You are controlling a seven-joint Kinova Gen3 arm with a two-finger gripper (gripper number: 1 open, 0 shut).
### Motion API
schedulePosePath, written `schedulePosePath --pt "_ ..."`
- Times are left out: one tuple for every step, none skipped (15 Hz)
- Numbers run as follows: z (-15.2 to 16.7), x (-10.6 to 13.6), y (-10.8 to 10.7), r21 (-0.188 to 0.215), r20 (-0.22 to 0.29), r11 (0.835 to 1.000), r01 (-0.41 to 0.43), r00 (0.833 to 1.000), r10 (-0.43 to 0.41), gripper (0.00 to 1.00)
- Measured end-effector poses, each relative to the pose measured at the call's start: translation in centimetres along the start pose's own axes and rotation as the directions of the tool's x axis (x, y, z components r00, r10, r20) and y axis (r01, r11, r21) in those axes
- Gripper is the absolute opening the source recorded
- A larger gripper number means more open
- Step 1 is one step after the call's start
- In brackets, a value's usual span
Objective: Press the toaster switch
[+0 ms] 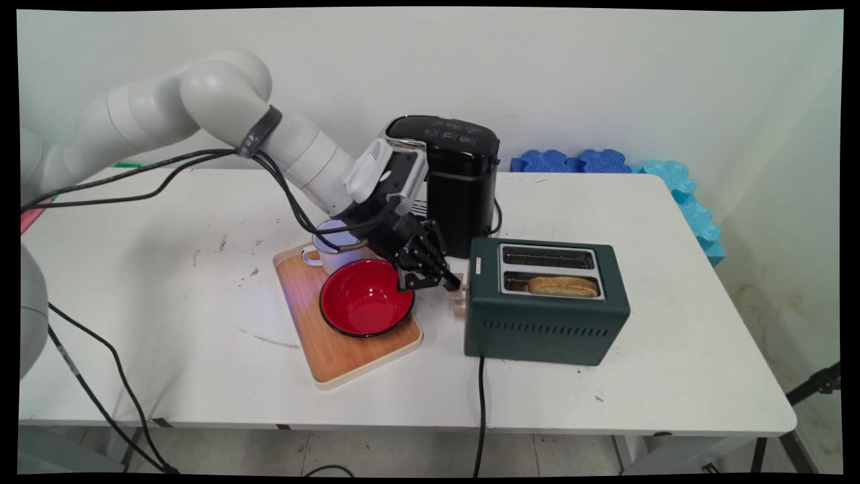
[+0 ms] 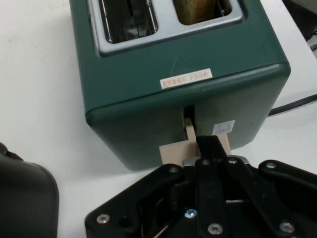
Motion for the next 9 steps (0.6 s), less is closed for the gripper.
schedulePosePath --pt "0.11 -0.11 0.03 0.0 0.002 1.0 0.001 1.0 -0.001 0.0" --pt "0.25 -0.22 0.06 -0.001 0.005 1.0 0.003 1.0 -0.003 0.0" --pt "0.35 -0.34 0.11 -0.001 0.007 1.0 0.006 1.0 -0.006 0.0" --pt "0.43 -0.43 0.18 -0.002 0.009 1.0 0.008 1.0 -0.008 0.0" --pt "0.52 -0.52 0.25 -0.003 0.01 1.0 0.011 1.0 -0.011 0.0" --pt "0.59 -0.6 0.32 -0.004 0.012 1.0 0.013 1.0 -0.013 0.0" --pt "0.65 -0.68 0.38 -0.005 0.014 1.0 0.014 1.0 -0.014 0.0" --pt "0.67 -0.72 0.42 -0.005 0.015 1.0 0.015 1.0 -0.015 0.0" --pt "0.67 -0.78 0.49 -0.005 0.016 1.0 0.015 1.0 -0.015 0.0"
